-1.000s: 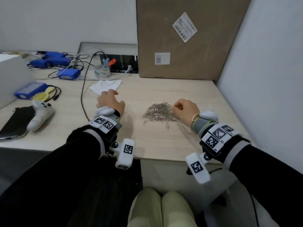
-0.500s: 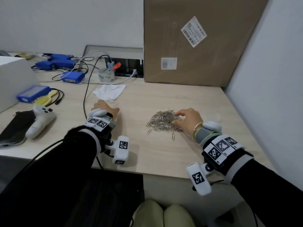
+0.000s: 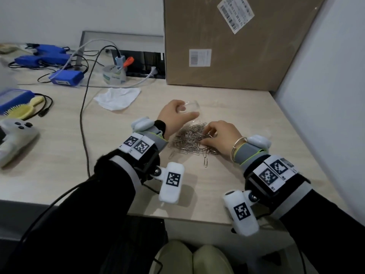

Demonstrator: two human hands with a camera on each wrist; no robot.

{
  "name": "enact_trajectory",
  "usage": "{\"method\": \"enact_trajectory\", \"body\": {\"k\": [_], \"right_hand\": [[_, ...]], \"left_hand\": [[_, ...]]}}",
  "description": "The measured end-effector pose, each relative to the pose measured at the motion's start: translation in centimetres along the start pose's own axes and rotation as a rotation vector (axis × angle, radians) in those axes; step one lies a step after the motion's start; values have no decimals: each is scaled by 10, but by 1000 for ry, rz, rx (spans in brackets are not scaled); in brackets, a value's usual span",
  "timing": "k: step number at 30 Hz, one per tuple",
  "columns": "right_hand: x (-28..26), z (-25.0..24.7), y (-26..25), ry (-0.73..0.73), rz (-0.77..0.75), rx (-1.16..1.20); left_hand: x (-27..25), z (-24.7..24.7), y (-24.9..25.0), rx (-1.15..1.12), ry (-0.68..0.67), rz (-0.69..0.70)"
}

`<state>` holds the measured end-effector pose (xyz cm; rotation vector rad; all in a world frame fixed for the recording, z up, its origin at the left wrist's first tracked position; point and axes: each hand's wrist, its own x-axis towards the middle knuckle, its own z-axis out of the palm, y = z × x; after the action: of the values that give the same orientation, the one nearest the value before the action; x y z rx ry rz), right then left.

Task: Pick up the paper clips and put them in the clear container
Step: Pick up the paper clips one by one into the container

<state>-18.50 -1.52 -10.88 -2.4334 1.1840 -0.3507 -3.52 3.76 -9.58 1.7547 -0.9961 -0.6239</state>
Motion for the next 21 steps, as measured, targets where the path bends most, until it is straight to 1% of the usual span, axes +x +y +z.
{"method": "enact_trajectory", "body": {"k": [2,5,8,11,14,16,18,21], "right_hand": [[0,-2,0,6,-20,40],[4,-5,5,15,-22,122],[7,-8,8,67,-30,151],[10,-9,9,115,-19,242],[10,-8,11,144,-15,309],[10,-8,11,161,-34,290],[10,-7,10,162,-62,223],[11,-1,9,130,-94,137]], "left_hand": [[-1,3,2,-52,-24,0],[2,8,-1,-59,-34,11],[1,10,-3,-81,-27,32],[3,11,-2,-111,-21,58],[4,10,-6,-94,-11,75],[5,8,-9,-77,2,73],[6,7,-10,-64,21,73],[5,5,-9,-37,46,79]]}}
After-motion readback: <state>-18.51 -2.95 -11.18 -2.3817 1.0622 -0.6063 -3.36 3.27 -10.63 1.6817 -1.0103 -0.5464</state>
